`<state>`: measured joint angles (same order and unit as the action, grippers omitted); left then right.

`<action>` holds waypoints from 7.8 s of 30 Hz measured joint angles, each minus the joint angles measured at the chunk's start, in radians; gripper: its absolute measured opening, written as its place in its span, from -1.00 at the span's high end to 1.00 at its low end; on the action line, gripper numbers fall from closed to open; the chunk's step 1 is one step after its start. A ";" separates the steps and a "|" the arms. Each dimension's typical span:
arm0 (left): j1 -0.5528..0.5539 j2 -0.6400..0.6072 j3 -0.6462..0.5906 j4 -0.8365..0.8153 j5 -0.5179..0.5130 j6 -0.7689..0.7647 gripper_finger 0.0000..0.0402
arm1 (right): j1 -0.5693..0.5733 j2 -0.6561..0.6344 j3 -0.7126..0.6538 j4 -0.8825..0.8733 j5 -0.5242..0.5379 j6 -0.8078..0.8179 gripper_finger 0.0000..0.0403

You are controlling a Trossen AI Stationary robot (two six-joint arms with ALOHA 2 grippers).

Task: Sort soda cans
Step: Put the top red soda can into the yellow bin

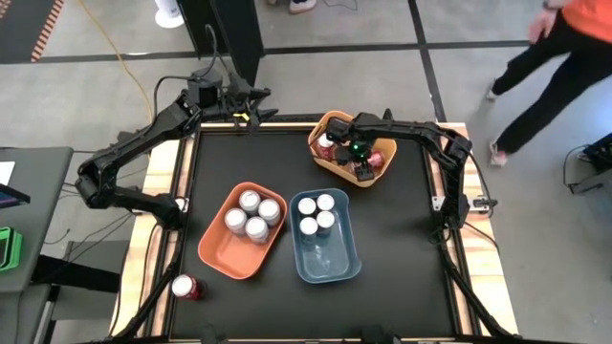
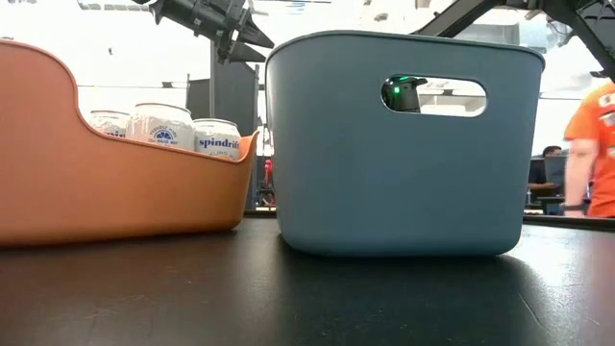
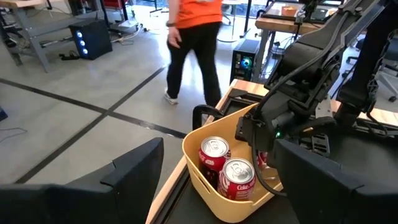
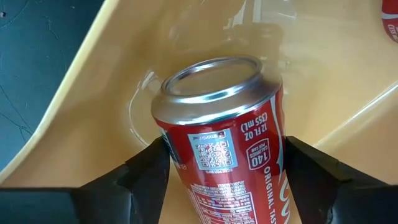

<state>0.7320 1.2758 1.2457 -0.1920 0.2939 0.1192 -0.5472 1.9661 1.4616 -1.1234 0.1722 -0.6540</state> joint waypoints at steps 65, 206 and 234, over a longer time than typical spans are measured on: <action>-0.024 0.002 0.000 -0.058 -0.001 0.014 -0.48 | -0.083 0.089 -0.099 0.228 -0.129 0.075 -0.68; -0.332 0.447 -0.001 0.593 0.059 -0.027 -0.53 | 0.331 -0.356 0.171 0.134 0.239 0.258 -0.83; -0.183 0.445 -0.001 1.009 0.491 -0.408 -0.53 | 0.307 -0.713 0.172 0.206 0.205 0.384 -0.83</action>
<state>0.5488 1.7210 1.2444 0.8166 0.7847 -0.2886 -0.2398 1.2527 1.6333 -0.9175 0.3775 -0.2702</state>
